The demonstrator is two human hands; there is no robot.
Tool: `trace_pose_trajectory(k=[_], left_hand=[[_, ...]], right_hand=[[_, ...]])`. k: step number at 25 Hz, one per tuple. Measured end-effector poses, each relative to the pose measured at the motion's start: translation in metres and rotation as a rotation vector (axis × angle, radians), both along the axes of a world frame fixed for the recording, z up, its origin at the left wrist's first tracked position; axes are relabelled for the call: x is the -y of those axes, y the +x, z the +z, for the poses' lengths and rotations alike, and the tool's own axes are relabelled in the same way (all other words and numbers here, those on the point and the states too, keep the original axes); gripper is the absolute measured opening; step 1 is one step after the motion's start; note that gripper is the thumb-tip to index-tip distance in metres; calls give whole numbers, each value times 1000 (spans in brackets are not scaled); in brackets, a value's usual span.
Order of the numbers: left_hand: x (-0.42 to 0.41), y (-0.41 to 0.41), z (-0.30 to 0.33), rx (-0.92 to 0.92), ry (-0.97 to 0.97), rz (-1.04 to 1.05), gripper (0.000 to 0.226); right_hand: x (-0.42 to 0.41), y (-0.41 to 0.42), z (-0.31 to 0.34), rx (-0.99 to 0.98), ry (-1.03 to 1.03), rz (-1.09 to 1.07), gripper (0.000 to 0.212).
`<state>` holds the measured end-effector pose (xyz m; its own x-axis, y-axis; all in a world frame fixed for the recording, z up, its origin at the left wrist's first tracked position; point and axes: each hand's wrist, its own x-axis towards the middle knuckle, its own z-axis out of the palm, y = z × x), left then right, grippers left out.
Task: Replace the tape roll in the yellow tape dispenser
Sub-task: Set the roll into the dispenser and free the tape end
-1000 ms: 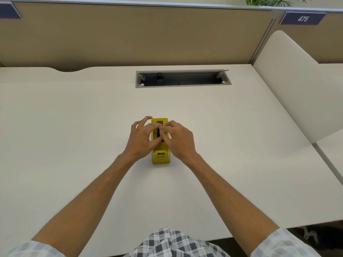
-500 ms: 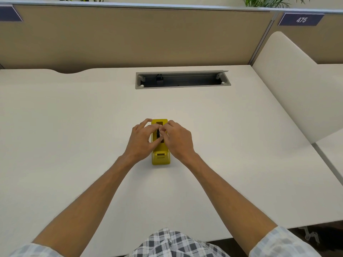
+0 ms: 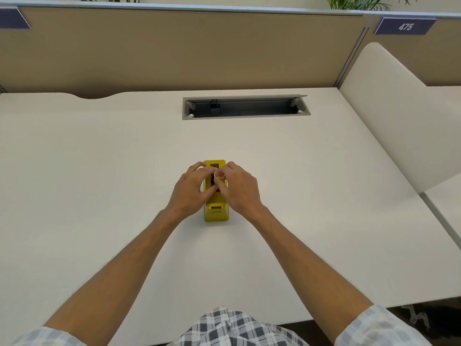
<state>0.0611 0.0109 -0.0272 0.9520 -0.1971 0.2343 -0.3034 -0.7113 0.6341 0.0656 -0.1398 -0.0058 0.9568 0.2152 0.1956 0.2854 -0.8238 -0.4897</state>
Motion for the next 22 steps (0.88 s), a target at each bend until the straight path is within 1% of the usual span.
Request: trace_pose_trajectory(k=[8, 13, 17, 22], left_hand=[[-1, 1, -2, 8, -9, 18, 30], [0, 1, -7, -9, -36, 2, 32], [3, -2, -11, -14, -70, -9, 30], [7, -6, -14, 6, -67, 14, 33]], right_hand=[[6, 1, -2, -13, 105, -45, 19], [7, 1, 0, 3, 89, -16, 18], [4, 1, 2, 59, 10, 3, 18], [3, 0, 1, 70, 23, 3, 17]])
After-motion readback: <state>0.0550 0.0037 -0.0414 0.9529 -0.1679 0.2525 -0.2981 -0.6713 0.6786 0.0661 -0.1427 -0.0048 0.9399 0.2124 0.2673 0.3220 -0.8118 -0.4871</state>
